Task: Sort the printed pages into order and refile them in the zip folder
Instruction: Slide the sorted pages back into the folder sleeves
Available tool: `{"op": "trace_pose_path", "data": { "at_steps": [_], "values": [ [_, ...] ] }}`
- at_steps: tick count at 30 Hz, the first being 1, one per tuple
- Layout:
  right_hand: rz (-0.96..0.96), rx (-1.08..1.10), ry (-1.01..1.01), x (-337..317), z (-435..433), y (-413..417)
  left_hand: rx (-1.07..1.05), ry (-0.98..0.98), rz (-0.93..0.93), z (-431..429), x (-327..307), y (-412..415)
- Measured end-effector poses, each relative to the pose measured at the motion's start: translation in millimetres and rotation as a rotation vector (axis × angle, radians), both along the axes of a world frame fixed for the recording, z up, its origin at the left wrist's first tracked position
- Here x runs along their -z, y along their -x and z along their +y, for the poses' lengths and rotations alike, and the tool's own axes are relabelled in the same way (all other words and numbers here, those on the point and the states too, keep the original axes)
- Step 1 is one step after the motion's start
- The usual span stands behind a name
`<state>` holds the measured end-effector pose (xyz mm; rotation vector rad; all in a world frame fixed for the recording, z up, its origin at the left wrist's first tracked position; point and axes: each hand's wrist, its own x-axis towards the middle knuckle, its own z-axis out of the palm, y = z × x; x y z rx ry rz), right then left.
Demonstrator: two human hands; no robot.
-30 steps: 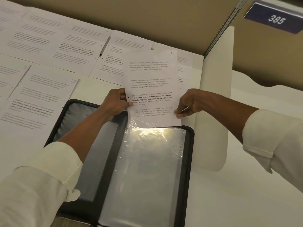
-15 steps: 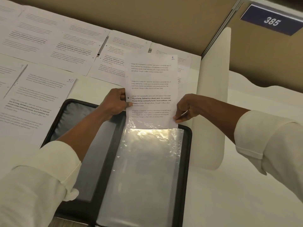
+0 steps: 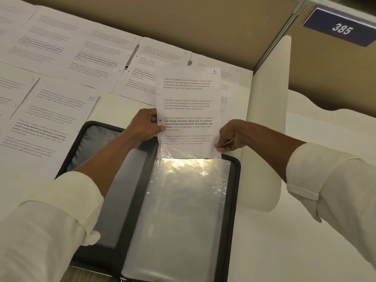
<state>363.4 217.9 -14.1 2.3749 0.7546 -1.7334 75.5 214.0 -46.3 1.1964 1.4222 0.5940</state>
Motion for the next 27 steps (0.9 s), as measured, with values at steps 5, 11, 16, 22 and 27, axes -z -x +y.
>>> {"op": "trace_pose_path", "data": {
  "at_steps": [5,11,16,22,27],
  "values": [
    [-0.004,0.004,0.006,0.0,-0.4,-1.1,0.003,0.016,0.004,1.1,2.8,0.7],
    [-0.031,-0.02,0.034,-4.2,-4.3,-4.9,0.028,0.029,-0.002,3.2,2.4,-1.3],
    [-0.03,0.003,0.046,-2.2,-7.3,-4.5,0.042,0.008,0.018,3.2,3.4,-4.6],
    [-0.011,0.016,0.034,-2.1,-7.4,-1.8,0.029,0.002,0.025,1.4,4.0,-2.8],
    [0.02,0.037,0.048,-5.0,-5.3,-5.1,0.023,-0.008,0.021,0.8,4.6,1.0]
  ]
}}
